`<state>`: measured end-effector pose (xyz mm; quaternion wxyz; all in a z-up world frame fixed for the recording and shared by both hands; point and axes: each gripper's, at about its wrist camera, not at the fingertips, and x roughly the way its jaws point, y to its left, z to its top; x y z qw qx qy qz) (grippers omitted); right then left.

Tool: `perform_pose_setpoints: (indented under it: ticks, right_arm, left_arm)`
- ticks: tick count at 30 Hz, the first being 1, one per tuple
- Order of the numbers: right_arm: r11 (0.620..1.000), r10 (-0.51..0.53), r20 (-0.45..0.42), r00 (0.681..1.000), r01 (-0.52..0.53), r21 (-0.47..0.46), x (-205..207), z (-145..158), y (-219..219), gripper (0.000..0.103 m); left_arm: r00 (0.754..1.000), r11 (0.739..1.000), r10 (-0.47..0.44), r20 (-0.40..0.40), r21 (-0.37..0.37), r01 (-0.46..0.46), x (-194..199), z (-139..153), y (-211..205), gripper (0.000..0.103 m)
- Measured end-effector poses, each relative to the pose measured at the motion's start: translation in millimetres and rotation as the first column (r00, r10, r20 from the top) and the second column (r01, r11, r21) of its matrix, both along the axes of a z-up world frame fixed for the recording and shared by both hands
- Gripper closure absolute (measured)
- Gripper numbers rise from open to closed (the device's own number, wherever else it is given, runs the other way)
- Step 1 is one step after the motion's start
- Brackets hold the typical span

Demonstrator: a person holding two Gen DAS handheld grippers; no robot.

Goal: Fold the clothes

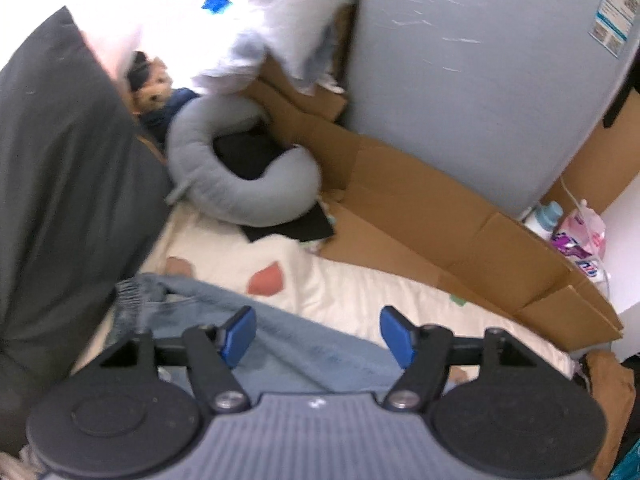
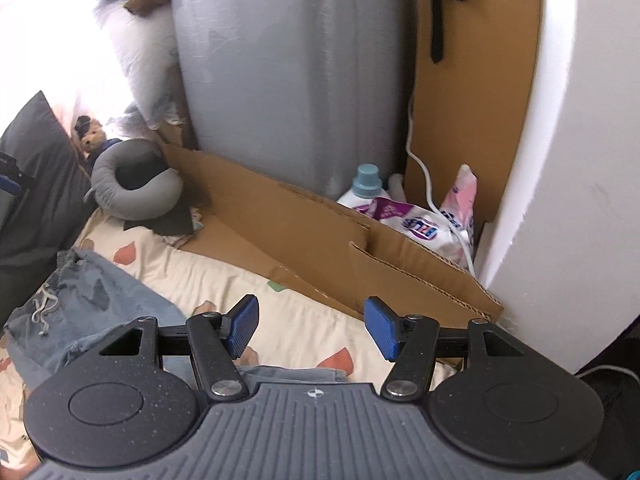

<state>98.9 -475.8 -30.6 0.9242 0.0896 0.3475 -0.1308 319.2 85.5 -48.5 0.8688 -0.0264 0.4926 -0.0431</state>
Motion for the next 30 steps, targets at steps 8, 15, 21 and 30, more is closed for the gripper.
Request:
perform_pose_setpoints:
  ticks: [8, 15, 21, 30]
  right_arm:
    - [0.996, -0.087, -0.049, 0.995, 0.085, -0.027, 11, -66, -26, 0.038]
    - [0.999, -0.051, -0.113, 0.992, 0.052, 0.008, 26, -142, -40, 0.038]
    - [0.998, -0.051, -0.092, 0.994, 0.054, 0.04, 37, -206, -38, 0.038]
    - [0.98, -0.121, -0.082, 0.989, 0.133, 0.15, 76, -286, -62, 0.038]
  left_arm:
    - [0.999, 1.0, -0.011, -0.038, -0.021, 0.01, 25, -69, -40, 0.032]
    - [0.993, 0.993, -0.112, -0.043, -0.037, 0.111, 43, -125, -64, 0.032]
    - [0.987, 0.984, -0.155, -0.033, -0.095, 0.151, 49, -160, -63, 0.032]
    - [0.995, 0.988, -0.096, 0.021, -0.121, 0.097, 48, -188, -14, 0.032]
